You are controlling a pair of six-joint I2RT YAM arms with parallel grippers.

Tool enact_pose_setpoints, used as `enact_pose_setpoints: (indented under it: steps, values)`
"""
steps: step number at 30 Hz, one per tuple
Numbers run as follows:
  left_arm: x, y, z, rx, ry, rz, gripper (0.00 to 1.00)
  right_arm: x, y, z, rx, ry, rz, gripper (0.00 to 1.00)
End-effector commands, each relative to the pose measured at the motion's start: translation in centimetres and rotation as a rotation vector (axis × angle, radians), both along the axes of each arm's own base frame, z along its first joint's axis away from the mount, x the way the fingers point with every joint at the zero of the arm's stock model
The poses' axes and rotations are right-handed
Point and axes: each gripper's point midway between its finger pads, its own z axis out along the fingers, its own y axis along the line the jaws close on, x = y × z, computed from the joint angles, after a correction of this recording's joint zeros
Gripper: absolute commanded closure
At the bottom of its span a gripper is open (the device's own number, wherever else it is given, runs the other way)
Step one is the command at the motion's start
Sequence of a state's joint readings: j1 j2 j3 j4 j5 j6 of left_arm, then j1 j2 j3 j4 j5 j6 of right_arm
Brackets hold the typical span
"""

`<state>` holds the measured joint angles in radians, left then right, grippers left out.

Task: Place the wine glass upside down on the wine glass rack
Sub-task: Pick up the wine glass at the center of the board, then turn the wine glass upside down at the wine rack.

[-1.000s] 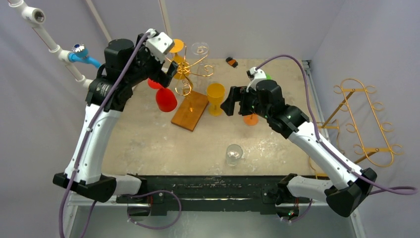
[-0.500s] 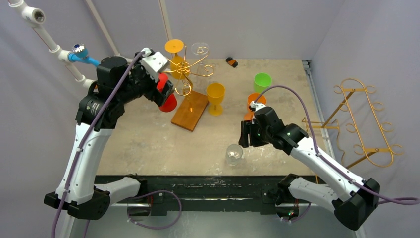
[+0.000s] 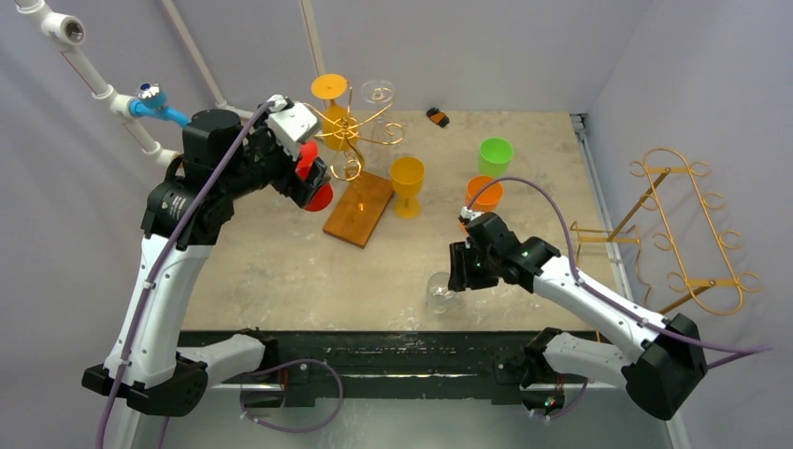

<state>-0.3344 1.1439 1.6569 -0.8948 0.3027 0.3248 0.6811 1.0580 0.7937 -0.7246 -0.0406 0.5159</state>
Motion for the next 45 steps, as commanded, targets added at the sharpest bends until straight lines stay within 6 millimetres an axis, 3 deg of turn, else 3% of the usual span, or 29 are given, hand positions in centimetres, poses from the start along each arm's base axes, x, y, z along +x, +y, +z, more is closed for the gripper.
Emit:
enact_pose_setpoints:
  steps: [1, 4, 7, 9, 11, 14, 22, 25, 28, 34, 42, 45]
  values:
    - [-0.8, 0.3, 0.4, -0.026, 0.002, 0.017, 0.04, 0.6, 1.3, -1.3, 0.020, 0.010, -0.012, 0.49]
    - [-0.9, 0.3, 0.2, -0.029, 0.009, 0.017, 0.00, 1.1, 1.6, -1.7, 0.013, 0.011, -0.021, 0.61]
    - [-0.8, 0.3, 0.0, -0.035, 0.019, 0.027, 0.00, 1.9, 1.7, -1.1, 0.003, -0.010, -0.035, 0.80]
    - [-1.0, 0.2, -0.3, -0.040, 0.023, 0.018, 0.00, 2.5, 1.7, 0.2, 0.001, -0.040, -0.040, 0.97]
    - [-1.3, 0.1, -0.3, -0.047, 0.021, 0.009, 0.00, 3.2, 1.7, 2.3, 0.008, -0.087, -0.048, 1.00]
    - [-1.6, -0.3, 0.0, -0.070, 0.028, -0.004, 0.00, 3.8, 2.4, 7.1, 0.084, -0.166, -0.035, 1.00]
    - [-2.5, -2.5, 0.2, -0.188, 0.124, -0.075, 0.00, 5.4, 4.3, 24.8, 0.376, -0.550, 0.034, 1.00]
    - [-3.2, -3.7, 0.3, -0.234, 0.166, -0.136, 0.00, 6.0, 5.4, 28.9, 0.458, -0.624, 0.051, 1.00]
    - [-4.2, -4.7, 0.4, -0.270, 0.198, -0.200, 0.00, 6.7, 6.7, 31.8, 0.528, -0.678, 0.069, 1.00]
    - [-4.2, -5.7, 0.1, -0.317, 0.239, -0.236, 0.00, 7.6, 9.5, 34.6, 0.666, -0.699, 0.102, 1.00]
    - [-3.0, -6.9, -1.1, -0.333, 0.303, -0.269, 0.00, 8.5, 11.5, 35.9, 0.735, -0.719, 0.122, 1.00]
    - [-2.5, -7.0, -1.6, -0.329, 0.317, -0.262, 0.06, 8.5, 12.1, 35.9, 0.750, -0.716, 0.142, 1.00]
